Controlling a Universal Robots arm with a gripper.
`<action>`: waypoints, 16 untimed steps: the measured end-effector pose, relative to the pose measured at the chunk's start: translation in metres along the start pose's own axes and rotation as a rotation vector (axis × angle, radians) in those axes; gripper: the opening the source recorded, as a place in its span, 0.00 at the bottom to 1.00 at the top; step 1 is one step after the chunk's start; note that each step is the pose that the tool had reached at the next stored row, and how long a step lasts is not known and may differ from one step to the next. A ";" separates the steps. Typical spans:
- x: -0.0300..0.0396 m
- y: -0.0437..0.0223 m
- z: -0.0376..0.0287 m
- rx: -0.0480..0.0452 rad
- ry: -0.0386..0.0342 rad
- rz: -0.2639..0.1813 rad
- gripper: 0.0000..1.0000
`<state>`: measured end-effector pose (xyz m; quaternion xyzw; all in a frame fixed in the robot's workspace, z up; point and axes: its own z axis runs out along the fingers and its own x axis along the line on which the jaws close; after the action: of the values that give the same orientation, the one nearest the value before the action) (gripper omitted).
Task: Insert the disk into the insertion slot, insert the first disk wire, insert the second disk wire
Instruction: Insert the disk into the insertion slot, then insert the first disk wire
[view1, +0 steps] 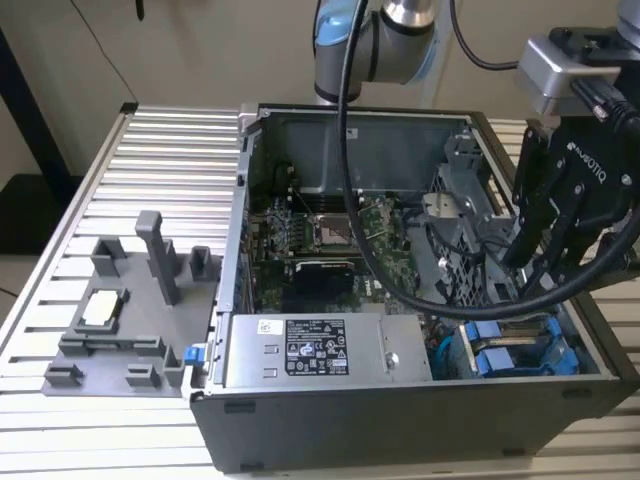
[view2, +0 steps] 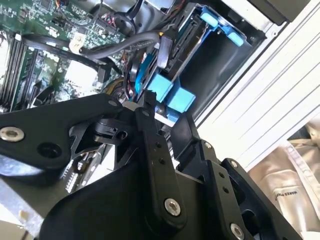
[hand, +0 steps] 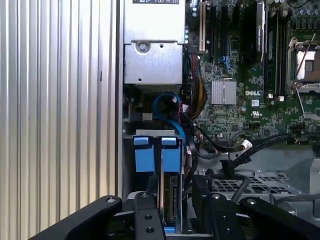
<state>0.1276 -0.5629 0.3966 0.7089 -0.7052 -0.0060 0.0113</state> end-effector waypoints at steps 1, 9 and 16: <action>-0.0002 0.0010 0.0000 0.0194 0.0001 0.000 0.41; -0.0012 0.0045 0.0001 0.1650 -0.0084 0.001 0.41; -0.0014 0.0048 0.0006 0.2370 -0.0151 -0.042 0.41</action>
<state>0.1228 -0.5616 0.3961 0.7198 -0.6860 0.0719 -0.0780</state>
